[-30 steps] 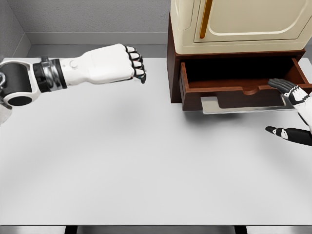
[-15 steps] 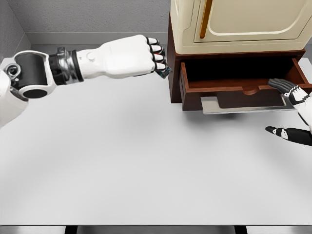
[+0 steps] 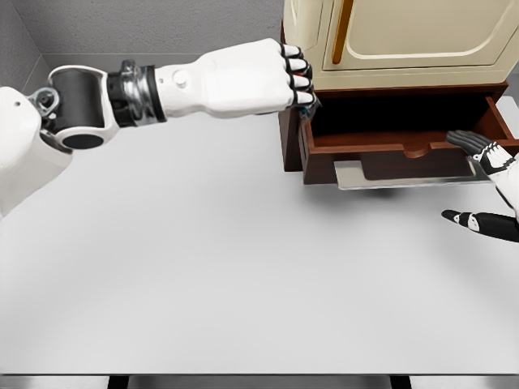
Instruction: Put the switch into the drawer with left arm, and close the drawer with right arm
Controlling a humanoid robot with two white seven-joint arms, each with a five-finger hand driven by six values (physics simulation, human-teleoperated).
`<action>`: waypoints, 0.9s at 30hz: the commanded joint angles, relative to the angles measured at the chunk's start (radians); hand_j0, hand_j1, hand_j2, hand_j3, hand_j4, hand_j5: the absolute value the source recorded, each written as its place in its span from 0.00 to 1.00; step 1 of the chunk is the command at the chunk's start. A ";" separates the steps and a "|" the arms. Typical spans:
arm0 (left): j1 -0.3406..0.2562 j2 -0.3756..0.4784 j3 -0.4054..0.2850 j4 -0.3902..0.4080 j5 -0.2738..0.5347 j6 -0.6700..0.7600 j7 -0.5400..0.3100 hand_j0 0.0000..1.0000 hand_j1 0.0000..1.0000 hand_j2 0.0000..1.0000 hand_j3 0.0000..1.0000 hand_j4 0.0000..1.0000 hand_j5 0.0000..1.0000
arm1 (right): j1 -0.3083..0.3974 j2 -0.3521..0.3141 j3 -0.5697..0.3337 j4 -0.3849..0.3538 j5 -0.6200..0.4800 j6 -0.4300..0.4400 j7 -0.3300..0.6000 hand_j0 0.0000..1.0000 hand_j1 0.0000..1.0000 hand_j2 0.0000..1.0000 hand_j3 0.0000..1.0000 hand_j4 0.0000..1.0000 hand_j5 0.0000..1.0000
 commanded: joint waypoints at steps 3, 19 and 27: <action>-0.014 -0.038 0.000 0.010 0.005 0.001 0.001 0.49 0.49 0.49 0.49 0.49 0.49 | 0.000 -0.001 0.000 0.000 -0.006 0.000 -0.001 1.00 1.00 1.00 1.00 1.00 1.00; -0.074 -0.140 -0.011 0.079 0.002 0.001 -0.018 0.49 0.49 0.49 0.49 0.49 0.49 | 0.000 -0.001 0.000 0.000 -0.006 0.000 -0.001 1.00 1.00 1.00 1.00 1.00 1.00; -0.097 -0.178 -0.014 0.105 0.003 0.001 -0.035 0.49 0.49 0.49 0.49 0.49 0.49 | 0.000 -0.001 0.000 0.000 -0.006 0.000 -0.001 1.00 1.00 1.00 1.00 1.00 1.00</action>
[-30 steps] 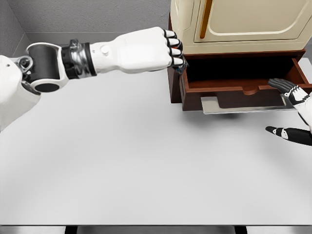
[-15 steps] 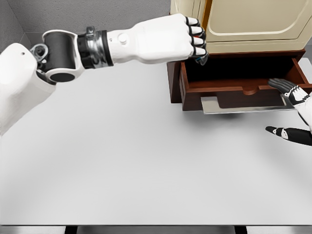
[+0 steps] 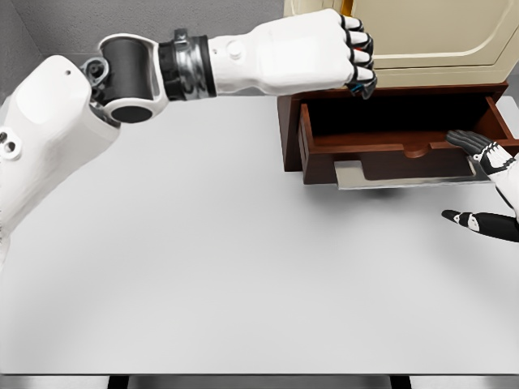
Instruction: Put the switch into the drawer with left arm, and close the drawer with right arm
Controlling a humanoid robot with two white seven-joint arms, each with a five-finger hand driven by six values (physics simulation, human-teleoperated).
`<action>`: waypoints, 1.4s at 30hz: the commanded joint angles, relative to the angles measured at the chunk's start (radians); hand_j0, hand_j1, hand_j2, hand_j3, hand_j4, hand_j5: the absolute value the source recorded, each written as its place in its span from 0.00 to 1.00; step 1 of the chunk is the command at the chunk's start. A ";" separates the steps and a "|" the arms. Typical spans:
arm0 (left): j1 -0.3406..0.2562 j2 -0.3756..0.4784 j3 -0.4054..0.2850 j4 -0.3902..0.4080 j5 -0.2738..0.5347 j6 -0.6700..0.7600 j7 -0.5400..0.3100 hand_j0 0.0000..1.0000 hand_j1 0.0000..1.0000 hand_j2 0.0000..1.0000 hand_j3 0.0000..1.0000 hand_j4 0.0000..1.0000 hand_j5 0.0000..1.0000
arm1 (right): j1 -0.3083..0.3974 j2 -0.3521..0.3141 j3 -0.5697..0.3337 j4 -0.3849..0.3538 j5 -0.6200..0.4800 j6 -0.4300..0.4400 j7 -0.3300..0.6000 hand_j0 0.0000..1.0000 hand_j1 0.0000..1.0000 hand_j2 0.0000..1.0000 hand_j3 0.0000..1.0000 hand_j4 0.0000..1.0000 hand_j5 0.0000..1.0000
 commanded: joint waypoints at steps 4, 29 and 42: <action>-0.003 -0.033 -0.002 0.022 0.004 0.001 -0.004 0.49 0.49 0.49 0.49 0.49 0.49 | 0.000 -0.001 0.000 0.000 -0.006 0.000 -0.001 1.00 1.00 1.00 1.00 1.00 1.00; -0.029 -0.087 -0.004 0.077 0.007 0.001 -0.007 1.00 1.00 1.00 1.00 1.00 1.00 | 0.000 -0.001 0.000 0.000 -0.006 0.000 -0.001 1.00 1.00 1.00 1.00 1.00 1.00; -0.089 -0.259 -0.024 0.085 -0.022 0.001 -0.030 1.00 1.00 1.00 1.00 1.00 1.00 | 0.000 -0.001 0.000 0.000 -0.006 0.000 -0.001 1.00 1.00 1.00 1.00 1.00 1.00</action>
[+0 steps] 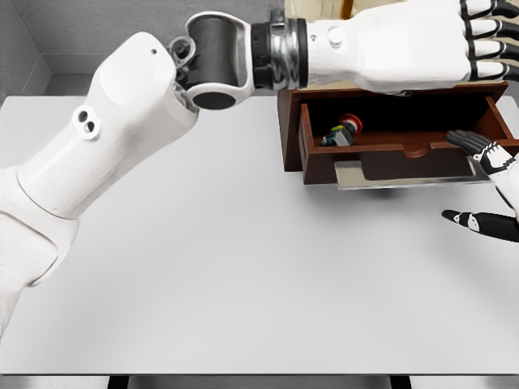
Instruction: Put the switch into the drawer with left arm, and close the drawer with right arm
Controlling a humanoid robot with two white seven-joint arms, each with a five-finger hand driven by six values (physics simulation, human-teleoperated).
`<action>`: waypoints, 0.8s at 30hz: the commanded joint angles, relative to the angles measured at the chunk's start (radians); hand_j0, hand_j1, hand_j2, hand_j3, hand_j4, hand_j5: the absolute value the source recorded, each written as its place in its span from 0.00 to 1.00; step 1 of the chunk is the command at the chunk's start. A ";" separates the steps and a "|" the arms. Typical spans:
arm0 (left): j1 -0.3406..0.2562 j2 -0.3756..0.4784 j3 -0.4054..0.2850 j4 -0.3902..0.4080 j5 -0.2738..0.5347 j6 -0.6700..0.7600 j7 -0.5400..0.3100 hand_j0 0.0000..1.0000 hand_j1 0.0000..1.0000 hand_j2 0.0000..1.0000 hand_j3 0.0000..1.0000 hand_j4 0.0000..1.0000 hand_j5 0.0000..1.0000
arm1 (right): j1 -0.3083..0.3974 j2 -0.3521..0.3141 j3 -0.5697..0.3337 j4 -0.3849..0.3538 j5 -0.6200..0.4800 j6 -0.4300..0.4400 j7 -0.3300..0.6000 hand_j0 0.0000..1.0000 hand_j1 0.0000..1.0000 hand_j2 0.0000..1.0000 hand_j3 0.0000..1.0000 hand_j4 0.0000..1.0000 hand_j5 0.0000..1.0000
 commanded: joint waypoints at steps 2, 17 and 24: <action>-0.002 -0.003 -0.001 -0.005 0.013 0.001 -0.002 1.00 1.00 1.00 1.00 1.00 1.00 | 0.000 -0.001 0.000 0.000 -0.006 0.000 -0.001 1.00 1.00 1.00 1.00 1.00 1.00; 0.138 0.374 0.059 -0.291 0.197 0.001 -0.002 1.00 1.00 1.00 1.00 1.00 1.00 | 0.005 -0.006 -0.002 0.000 -0.008 0.000 -0.005 1.00 1.00 1.00 1.00 1.00 1.00; 0.278 0.603 0.175 -0.347 0.272 0.001 -0.004 1.00 1.00 1.00 1.00 1.00 1.00 | 0.012 0.002 -0.080 0.000 -0.008 0.000 -0.002 1.00 1.00 1.00 1.00 1.00 1.00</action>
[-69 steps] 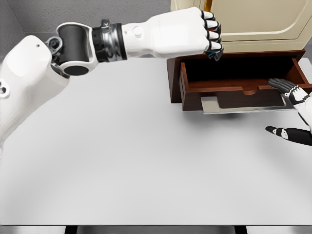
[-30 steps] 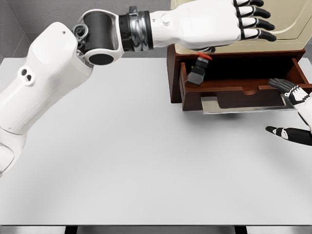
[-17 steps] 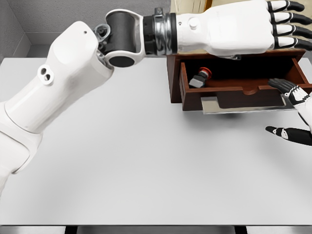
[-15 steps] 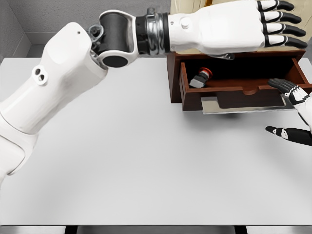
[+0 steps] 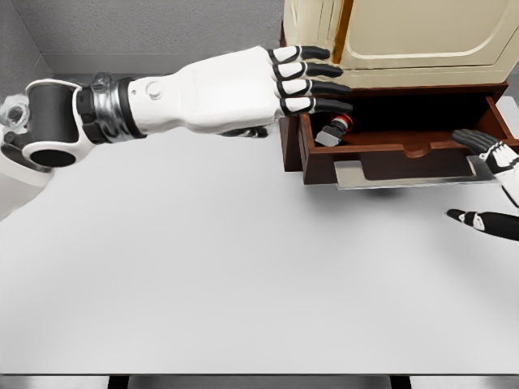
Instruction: Put the switch into the drawer with left arm, and close the drawer with right arm
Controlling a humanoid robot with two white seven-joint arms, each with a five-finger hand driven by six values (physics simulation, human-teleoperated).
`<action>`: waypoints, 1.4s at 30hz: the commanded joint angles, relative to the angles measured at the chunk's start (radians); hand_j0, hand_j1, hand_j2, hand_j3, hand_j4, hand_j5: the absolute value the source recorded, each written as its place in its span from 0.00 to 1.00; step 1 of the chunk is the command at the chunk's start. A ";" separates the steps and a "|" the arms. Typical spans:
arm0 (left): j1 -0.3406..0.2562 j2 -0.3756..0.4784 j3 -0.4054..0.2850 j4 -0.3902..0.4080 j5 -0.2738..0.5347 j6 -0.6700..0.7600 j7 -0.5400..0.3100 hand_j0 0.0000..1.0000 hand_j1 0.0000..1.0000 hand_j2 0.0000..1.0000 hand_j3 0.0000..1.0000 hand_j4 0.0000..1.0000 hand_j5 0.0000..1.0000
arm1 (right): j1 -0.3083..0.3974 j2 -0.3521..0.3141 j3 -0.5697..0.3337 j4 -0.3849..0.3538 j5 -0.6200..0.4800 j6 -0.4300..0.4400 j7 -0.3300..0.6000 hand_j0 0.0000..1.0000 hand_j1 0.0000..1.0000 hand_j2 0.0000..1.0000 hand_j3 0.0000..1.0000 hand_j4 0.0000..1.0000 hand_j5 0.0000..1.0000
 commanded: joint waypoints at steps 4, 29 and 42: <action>0.084 0.188 0.134 0.017 0.059 0.001 0.001 1.00 1.00 1.00 1.00 1.00 1.00 | 0.012 0.039 -0.092 -0.001 -0.012 0.000 0.015 1.00 1.00 1.00 1.00 1.00 1.00; 0.259 0.303 0.183 0.187 0.050 0.001 -0.001 1.00 1.00 1.00 1.00 1.00 1.00 | -0.003 -0.105 0.002 0.002 0.017 0.000 0.147 0.84 0.84 0.84 0.84 0.84 0.84; 0.261 0.302 0.202 0.187 0.049 0.001 -0.001 1.00 1.00 1.00 1.00 1.00 1.00 | -0.069 -0.102 0.052 0.057 0.028 0.000 0.148 0.83 0.83 0.83 0.83 0.83 0.83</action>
